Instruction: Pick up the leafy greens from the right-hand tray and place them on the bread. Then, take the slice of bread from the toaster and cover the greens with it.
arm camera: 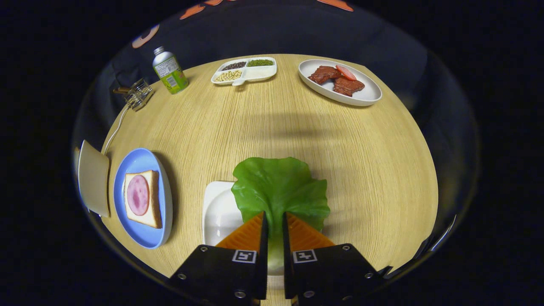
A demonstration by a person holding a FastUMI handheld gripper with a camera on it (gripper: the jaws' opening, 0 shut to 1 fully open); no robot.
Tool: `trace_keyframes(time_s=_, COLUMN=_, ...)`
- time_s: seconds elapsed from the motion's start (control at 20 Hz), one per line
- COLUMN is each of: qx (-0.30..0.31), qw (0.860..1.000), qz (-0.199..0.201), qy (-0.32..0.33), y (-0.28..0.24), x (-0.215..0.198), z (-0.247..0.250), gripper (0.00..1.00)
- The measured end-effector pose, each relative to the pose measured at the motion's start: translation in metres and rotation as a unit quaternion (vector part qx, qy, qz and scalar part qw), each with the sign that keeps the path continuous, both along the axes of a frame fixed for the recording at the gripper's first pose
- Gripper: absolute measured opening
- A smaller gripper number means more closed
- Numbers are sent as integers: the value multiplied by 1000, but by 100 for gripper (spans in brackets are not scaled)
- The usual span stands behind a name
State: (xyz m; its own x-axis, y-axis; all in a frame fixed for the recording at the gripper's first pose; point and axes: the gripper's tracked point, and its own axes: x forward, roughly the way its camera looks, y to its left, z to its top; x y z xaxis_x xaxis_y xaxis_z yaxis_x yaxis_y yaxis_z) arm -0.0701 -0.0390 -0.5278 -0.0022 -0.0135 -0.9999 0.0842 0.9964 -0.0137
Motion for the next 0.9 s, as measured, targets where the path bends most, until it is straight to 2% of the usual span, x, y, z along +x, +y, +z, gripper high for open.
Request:
trace_keyframes(time_s=0.05, qx=2, qw=1000, qz=0, qy=-3, y=1, x=1, z=0, gripper=11)
trace_keyframes(time_s=0.2, qx=2, qw=1000, qz=10, qy=-11, y=-1, x=1, z=1, gripper=9)
trace_keyframes(time_s=0.3, qx=9, qw=1000, qz=-6, qy=-15, y=2, x=4, z=3, gripper=8)
trace_keyframes(time_s=0.35, qx=11, qw=1000, qz=-13, qy=-23, y=3, x=8, z=5, gripper=5)
trace_keyframes(time_s=0.65, qx=37, qw=997, qz=-19, qy=-62, y=20, x=30, z=36, gripper=2)
trace_keyframes(time_s=0.9, qx=61, qw=995, qz=3, qy=-80, y=50, x=39, z=59, gripper=2)
